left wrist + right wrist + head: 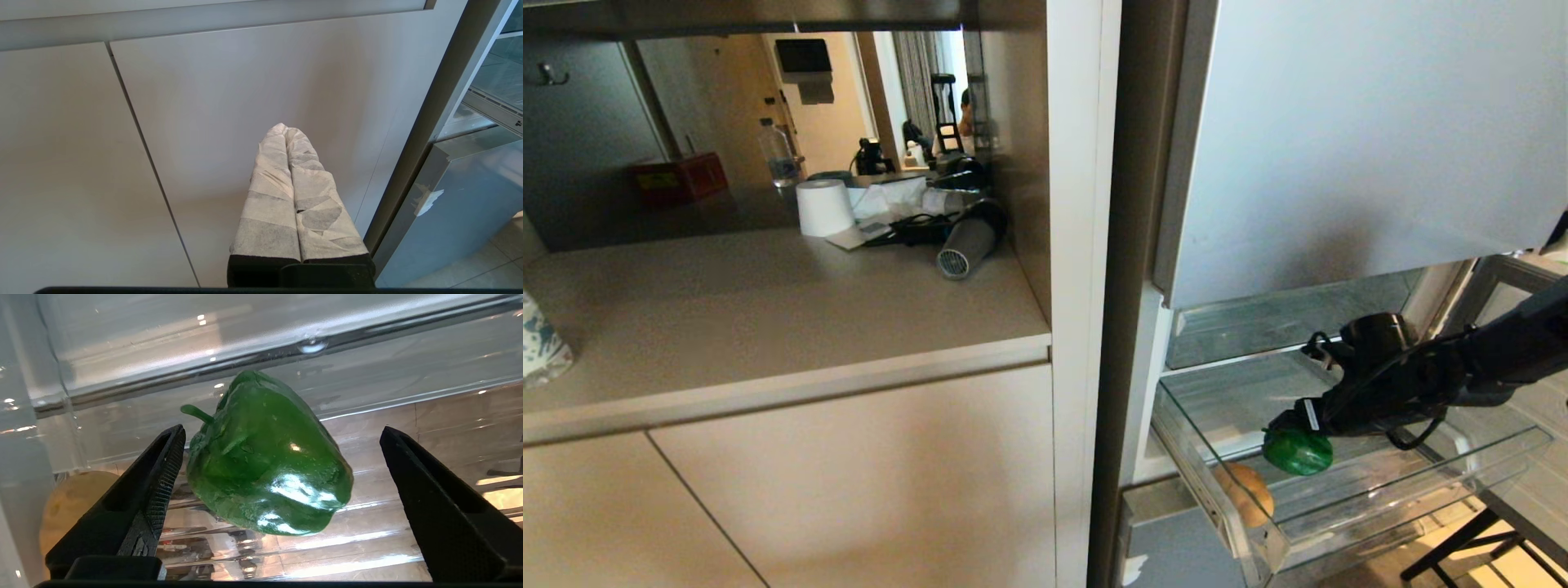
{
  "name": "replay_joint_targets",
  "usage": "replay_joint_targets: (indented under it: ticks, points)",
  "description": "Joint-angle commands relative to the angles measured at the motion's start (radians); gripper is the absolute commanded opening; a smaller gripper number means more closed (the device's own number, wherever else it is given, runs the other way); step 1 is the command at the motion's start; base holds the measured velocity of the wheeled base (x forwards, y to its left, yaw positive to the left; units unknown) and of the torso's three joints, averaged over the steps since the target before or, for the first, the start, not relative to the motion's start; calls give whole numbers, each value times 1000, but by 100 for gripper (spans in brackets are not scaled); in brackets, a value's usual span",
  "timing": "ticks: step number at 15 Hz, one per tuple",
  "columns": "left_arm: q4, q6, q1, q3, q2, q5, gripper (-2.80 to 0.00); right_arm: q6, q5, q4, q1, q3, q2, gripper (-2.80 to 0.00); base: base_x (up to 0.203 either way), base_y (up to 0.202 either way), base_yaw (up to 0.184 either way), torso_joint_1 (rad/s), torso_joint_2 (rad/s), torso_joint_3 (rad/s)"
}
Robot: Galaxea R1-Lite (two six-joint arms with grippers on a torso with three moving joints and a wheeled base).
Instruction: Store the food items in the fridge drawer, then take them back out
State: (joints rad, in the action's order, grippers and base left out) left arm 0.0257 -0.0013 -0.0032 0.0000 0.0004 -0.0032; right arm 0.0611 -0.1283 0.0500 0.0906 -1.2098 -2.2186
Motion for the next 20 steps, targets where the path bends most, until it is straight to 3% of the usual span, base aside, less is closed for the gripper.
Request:
replay_joint_targets:
  ticks: [1,20]
  points:
    - [0,0,0,11,-2,0,-280,0,-2,1,-3,2,-9,0,0,0,0,0,0,0]
    - [0,0,0,10,-2,0,-280,3,-1,-25,-22,-31,-76,0,0,0,0,0,0,0]
